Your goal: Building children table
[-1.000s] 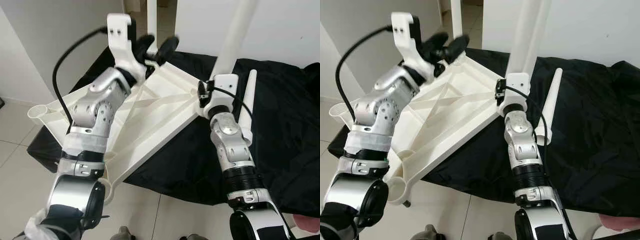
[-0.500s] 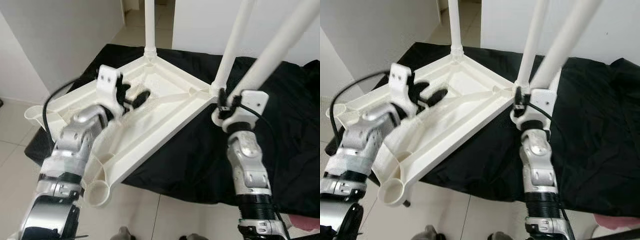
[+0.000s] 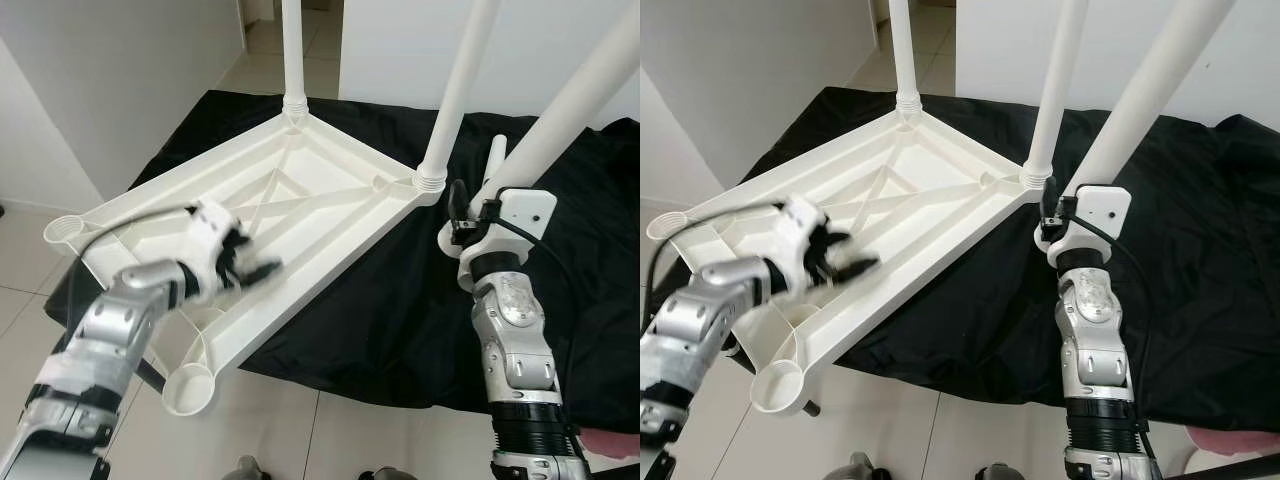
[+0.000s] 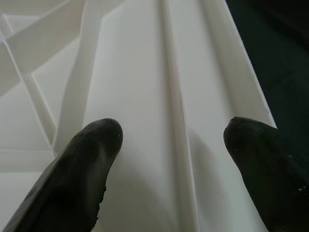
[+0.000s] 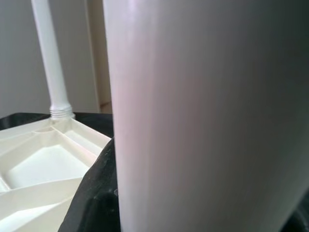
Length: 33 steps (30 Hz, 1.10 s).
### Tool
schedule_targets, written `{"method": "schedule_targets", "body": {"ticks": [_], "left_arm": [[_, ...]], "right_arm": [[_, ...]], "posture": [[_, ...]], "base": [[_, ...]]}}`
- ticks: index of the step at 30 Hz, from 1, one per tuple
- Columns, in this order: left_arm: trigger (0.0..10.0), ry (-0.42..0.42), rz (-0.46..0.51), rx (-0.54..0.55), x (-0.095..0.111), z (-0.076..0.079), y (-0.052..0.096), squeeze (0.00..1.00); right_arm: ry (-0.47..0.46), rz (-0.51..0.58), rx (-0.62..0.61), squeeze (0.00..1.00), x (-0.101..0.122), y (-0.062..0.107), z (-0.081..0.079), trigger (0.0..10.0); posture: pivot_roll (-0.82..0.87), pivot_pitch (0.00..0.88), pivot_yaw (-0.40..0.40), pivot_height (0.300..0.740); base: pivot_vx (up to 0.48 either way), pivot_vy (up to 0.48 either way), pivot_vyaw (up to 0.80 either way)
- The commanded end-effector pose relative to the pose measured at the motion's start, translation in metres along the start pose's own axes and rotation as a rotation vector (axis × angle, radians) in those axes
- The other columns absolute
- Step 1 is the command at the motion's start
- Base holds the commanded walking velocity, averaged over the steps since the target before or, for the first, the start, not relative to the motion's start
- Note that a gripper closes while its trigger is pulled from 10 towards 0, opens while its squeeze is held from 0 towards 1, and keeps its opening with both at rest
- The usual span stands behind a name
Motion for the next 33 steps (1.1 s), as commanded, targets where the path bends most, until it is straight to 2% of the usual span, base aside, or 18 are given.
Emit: {"method": "schedule_targets", "body": {"ticks": [1,7,13,24,26,33], "left_arm": [[10.0,-0.024,-0.056,-0.034,-0.006,0.002,0.004,0.0],[10.0,-0.018,-0.097,-0.069,-0.012,0.005,0.009,0.0],[10.0,-0.036,-0.132,-0.022,-0.016,-0.002,0.009,0.0],[10.0,-0.005,-0.195,0.114,-0.026,-0.02,0.007,0.0],[0.0,0.005,-0.197,0.115,-0.026,-0.02,0.008,0.0],[0.0,-0.006,-0.206,0.099,-0.027,-0.018,0.008,0.0]], "right_arm": [[-0.014,0.012,0.01,0.0,0.003,0.001,-0.001,10.0],[-0.01,0.012,0.022,0.0,0.004,0.001,-0.003,10.0],[-0.007,0.011,0.031,0.0,0.003,0.002,-0.003,10.0],[0.003,0.007,0.042,0.0,0.003,0.004,-0.005,10.0],[0.004,0.007,0.044,0.0,0.003,0.004,-0.005,10.0],[0.007,0.005,0.044,0.0,0.002,0.004,-0.006,10.0]], "posture": [[-0.02,0.031,0.043,0.74],[-0.02,0.024,0.044,0.74],[-0.02,0.02,0.044,0.74],[-0.02,0.019,0.042,0.74],[-0.02,0.019,0.043,0.74],[-0.02,0.022,0.044,0.74]], "base": [[0.0,0.0,0.0],[0.0,0.0,0.0],[0.0,0.0,0.0],[0.0,0.0,0.0],[0.0,0.0,0.0],[0.0,0.0,0.0]]}}
Point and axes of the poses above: a point about 5 cm out from each wrist's last joint towards the gripper, its own y axis pointing back from the gripper into the wrist, its own x axis along the axis of the wrist's last joint, z = x × y, the point moved 2 cm from there along -y, pointing out of the wrist towards the gripper, and after that the axes turned 12 degrees about y, right-handed, at the moved point
